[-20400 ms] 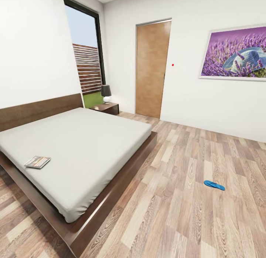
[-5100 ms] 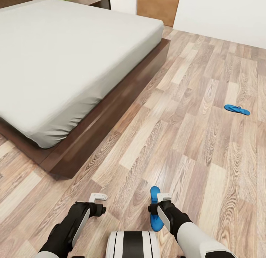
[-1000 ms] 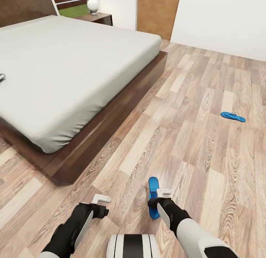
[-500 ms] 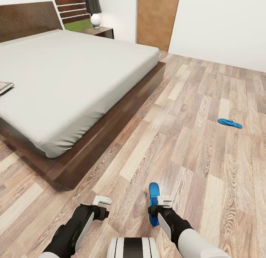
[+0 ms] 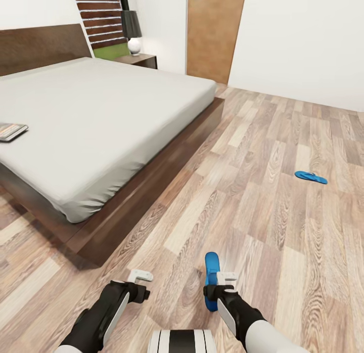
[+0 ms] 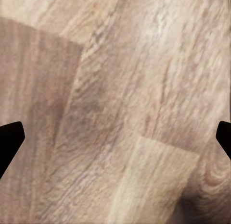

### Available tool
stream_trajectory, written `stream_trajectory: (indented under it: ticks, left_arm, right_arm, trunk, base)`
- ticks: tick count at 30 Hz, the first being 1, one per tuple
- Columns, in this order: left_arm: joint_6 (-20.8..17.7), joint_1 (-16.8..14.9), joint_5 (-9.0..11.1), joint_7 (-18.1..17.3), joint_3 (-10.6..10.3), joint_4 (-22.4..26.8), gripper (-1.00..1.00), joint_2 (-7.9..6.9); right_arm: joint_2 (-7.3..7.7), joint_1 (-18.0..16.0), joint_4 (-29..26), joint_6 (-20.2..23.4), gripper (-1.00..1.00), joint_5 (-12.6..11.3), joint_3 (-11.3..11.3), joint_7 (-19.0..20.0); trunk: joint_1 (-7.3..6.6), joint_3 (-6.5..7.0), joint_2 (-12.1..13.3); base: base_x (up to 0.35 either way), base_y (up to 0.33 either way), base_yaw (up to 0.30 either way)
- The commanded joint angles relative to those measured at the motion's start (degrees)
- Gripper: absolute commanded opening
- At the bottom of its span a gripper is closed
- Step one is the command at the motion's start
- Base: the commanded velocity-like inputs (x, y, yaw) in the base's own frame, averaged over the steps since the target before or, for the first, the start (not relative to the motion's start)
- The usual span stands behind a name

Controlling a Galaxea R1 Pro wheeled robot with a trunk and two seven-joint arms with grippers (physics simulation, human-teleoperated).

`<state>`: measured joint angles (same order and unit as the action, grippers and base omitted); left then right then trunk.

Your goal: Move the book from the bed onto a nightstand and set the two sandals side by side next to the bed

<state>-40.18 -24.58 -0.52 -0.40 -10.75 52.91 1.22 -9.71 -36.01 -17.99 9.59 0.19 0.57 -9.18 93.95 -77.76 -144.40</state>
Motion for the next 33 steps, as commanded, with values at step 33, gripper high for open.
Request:
stream_trajectory:
  ticks: [33]
  left_arm:
    - [0.9, 0.0, -0.1, 0.0, -1.7, -1.8, 1.00, 0.10]
  right_arm:
    - [1.23, 2.3, 0.6, -2.6, -1.00, -0.4, -0.3, -0.4]
  trunk:
    - [-0.86, 7.28, 0.4]
  base:
    - [0.000, 0.000, 0.000]
